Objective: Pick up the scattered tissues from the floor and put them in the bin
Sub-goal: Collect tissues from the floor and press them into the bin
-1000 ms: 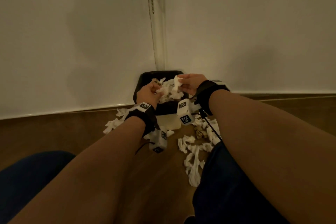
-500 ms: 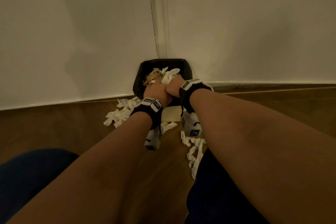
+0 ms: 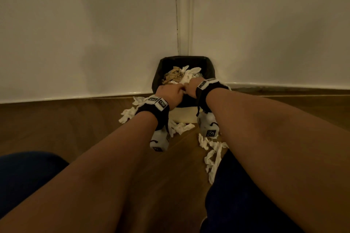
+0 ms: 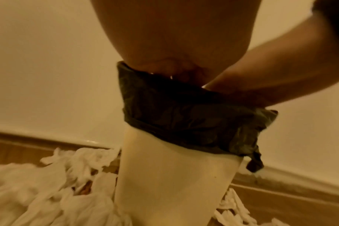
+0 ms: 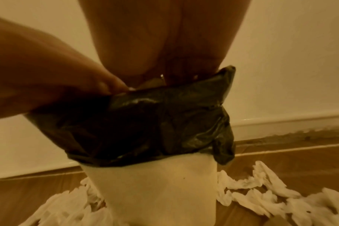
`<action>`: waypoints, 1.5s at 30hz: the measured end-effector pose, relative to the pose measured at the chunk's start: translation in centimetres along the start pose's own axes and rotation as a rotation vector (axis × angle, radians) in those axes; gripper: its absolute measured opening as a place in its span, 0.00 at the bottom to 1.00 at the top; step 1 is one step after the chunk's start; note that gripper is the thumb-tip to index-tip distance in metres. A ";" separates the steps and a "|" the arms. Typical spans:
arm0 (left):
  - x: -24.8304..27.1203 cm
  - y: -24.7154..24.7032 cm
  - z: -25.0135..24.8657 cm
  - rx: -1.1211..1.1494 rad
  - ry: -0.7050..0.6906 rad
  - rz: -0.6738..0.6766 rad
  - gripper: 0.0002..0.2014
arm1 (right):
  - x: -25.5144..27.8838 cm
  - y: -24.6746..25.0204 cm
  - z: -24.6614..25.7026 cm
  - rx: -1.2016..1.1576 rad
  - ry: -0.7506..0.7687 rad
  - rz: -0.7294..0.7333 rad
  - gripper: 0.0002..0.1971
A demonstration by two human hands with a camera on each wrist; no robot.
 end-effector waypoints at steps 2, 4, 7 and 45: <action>0.9 1.0 1.1 0.163 -0.038 -0.058 0.16 | 0.2 0.9 0.0 0.048 -0.032 -0.014 0.27; 2.3 2.0 2.2 0.280 -0.051 -0.122 0.16 | 0.7 2.0 -0.1 0.074 -0.006 -0.046 0.25; 3.8 3.3 3.8 0.407 -0.034 -0.209 0.16 | 1.6 2.9 -0.7 0.035 0.030 -0.107 0.20; 15.2 -11.6 28.9 0.143 0.812 0.260 0.16 | -7.6 -17.4 16.9 0.019 0.260 0.050 0.15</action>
Point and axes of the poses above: each hand's wrist, its own x-axis away from the middle knuckle, its own y-axis out of the back of the hand, z = x × y, the point moved 4 cm from there along -x, towards the middle knuckle, and after that the axes turned 1 degree about z, right-handed, at the moved point
